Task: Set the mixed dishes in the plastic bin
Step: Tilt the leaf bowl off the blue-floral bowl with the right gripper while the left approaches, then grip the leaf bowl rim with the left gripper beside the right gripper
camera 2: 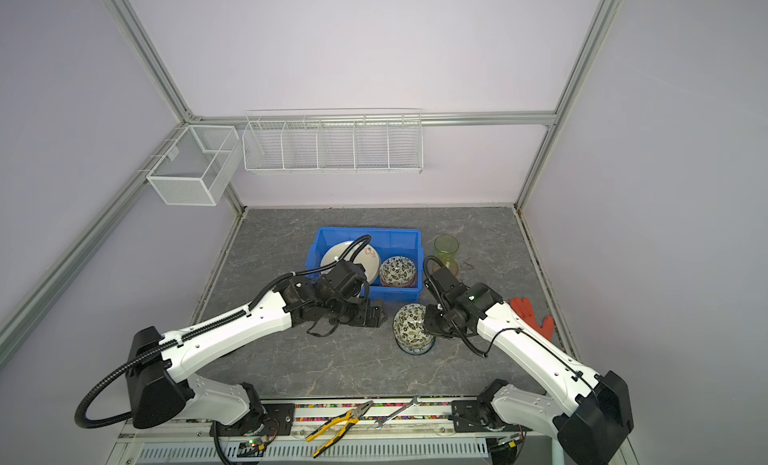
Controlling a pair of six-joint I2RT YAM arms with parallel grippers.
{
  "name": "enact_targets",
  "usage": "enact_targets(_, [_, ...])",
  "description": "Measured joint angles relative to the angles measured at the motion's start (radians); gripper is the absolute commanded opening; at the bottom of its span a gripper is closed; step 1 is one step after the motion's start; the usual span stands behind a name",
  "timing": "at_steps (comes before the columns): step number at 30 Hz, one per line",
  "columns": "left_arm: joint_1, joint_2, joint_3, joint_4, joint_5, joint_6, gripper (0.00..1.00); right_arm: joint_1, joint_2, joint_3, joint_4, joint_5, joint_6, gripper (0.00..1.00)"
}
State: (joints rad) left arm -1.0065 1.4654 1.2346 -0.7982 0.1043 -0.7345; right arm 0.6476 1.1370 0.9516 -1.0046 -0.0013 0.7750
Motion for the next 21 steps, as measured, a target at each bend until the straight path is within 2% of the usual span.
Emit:
enact_targets(8, [-0.029,0.142,0.107,-0.004,0.010,0.053,0.78,0.000,0.000,0.000,0.014,-0.031,0.019,0.06])
enact_targets(13, [-0.030,0.179,0.127,-0.010,0.010,0.076,0.64,0.000,-0.005,0.000,0.016,-0.035,0.029,0.06])
enact_targets(21, [-0.032,0.224,0.136,-0.010,0.031,0.093,0.48,0.000,-0.010,0.000,0.016,-0.043,0.037,0.06])
